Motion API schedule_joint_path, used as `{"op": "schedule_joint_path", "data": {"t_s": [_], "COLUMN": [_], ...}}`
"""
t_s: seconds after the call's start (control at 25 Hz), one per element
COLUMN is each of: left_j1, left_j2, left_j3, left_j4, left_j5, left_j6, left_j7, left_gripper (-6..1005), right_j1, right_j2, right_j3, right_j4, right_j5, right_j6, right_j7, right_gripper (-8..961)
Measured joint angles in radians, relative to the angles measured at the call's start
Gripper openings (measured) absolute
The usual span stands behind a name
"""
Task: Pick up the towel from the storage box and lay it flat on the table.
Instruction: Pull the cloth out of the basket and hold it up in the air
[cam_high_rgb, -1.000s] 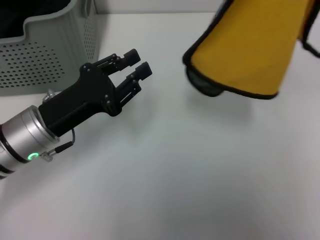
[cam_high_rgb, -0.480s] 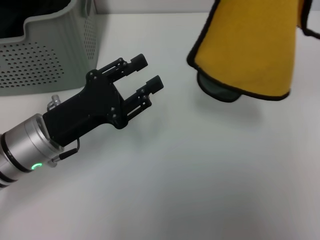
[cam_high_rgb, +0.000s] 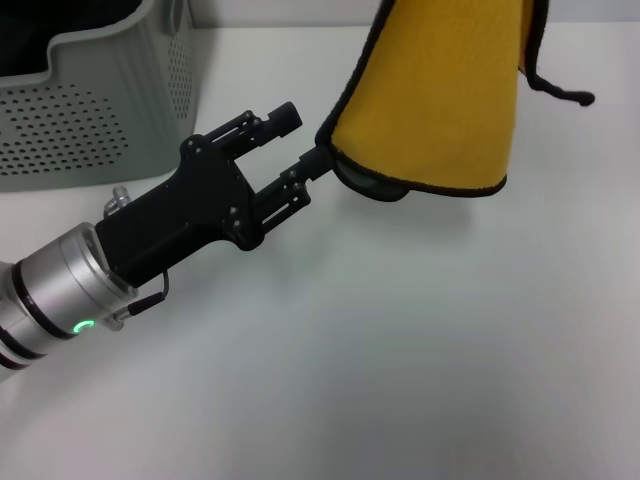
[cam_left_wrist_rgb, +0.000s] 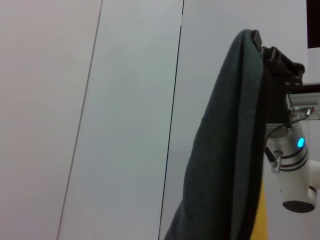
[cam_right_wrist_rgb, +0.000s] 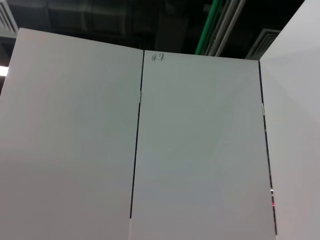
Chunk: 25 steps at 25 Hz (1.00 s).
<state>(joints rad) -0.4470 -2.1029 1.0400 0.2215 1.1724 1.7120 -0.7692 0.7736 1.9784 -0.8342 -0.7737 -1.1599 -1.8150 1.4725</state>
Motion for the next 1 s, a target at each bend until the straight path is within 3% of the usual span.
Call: {"op": "schedule_joint_path", "data": {"t_s": [1.0], "left_j1": [-0.01], "left_j2": [0.004], "left_j3": [0.005], "left_j4": [-0.003], "left_j5": [0.011], "left_j6": [0.002], "left_j7": [-0.044], "left_gripper": [523], "right_j1": [0.023], "right_j2": [0.009], "right_j3": [-0.046], "right_j4": [0.011], "right_j5": [-0.001], "right_j6": [0.019], "right_j7": [-0.005], "right_gripper": [17]}}
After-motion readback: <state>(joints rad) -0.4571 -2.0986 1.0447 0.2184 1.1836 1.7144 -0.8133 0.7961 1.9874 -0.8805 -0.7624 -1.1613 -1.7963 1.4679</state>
